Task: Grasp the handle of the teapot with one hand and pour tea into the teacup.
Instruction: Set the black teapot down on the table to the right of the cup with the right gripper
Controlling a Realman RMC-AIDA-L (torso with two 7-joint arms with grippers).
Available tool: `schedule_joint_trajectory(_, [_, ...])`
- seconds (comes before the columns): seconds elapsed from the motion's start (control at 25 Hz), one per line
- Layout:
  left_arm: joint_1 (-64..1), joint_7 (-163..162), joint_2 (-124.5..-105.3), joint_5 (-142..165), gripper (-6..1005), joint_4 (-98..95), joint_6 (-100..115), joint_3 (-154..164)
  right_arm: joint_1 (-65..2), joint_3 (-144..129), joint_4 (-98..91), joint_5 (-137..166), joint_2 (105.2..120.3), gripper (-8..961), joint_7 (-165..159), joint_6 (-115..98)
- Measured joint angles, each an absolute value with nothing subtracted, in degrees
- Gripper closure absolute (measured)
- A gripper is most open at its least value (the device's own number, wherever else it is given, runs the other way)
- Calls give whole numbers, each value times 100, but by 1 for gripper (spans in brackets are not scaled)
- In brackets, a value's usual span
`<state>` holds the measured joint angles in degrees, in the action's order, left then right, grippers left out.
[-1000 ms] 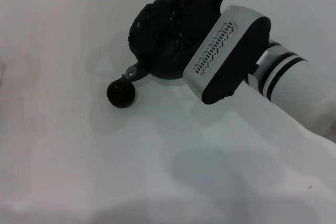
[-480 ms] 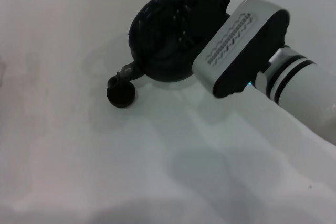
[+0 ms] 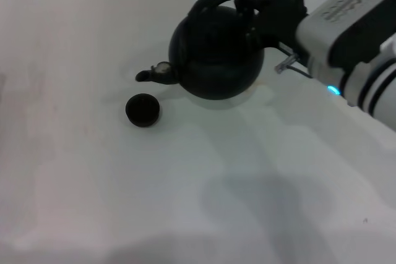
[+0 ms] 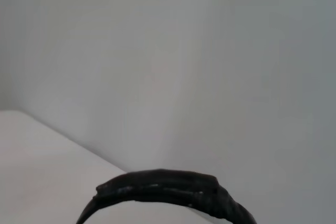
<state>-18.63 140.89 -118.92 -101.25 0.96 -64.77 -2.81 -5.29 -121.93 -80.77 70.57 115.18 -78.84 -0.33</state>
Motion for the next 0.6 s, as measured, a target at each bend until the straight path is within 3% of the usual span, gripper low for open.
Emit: schedule_joint_trajectory(0.6, [-1863, 14089, -11892, -10129, 107, 75, -6461, -281, -102, -11653, -7706, 6222, 11496, 822, -7883, -436])
